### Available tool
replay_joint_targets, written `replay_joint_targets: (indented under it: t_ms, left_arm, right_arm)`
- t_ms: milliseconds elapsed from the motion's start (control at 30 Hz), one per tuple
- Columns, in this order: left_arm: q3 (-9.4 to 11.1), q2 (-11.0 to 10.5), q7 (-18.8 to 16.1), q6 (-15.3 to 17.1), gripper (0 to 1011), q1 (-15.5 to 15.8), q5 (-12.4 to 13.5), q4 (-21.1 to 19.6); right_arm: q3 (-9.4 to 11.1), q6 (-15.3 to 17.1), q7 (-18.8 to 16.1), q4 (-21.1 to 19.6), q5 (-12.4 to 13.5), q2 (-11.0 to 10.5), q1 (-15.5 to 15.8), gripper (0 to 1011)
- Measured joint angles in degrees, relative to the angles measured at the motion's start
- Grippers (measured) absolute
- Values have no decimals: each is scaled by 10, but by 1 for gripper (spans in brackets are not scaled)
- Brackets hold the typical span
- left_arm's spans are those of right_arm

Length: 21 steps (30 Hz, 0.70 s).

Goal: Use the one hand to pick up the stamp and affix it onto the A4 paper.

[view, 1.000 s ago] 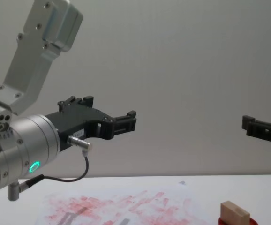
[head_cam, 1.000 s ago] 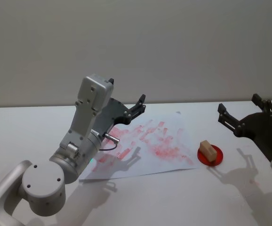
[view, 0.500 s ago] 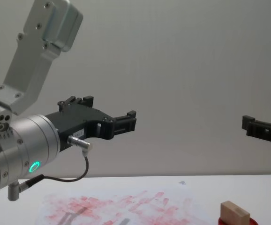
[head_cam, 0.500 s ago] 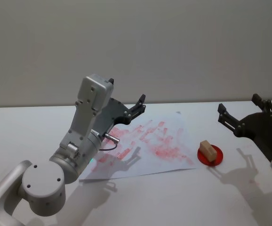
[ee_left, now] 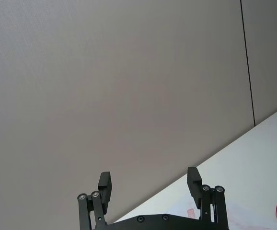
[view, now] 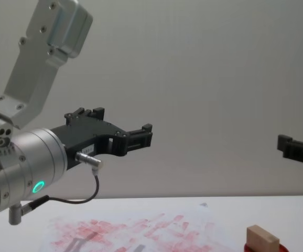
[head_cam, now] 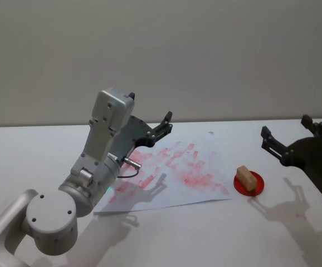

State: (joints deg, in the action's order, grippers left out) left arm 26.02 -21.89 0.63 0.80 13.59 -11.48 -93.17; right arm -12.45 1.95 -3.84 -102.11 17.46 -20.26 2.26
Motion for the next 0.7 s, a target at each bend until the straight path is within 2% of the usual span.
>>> replay_joint_targets:
  t_ms: [400,700]
  left_arm:
    - [0,0,0,0,1001,0,0,0]
    - [0,0,0,0,1001,0,0,0]
  right_arm:
    - [12,19,14,-26,37,-28,52,1001]
    - [14,51,10,-17,38,-31,53,1001]
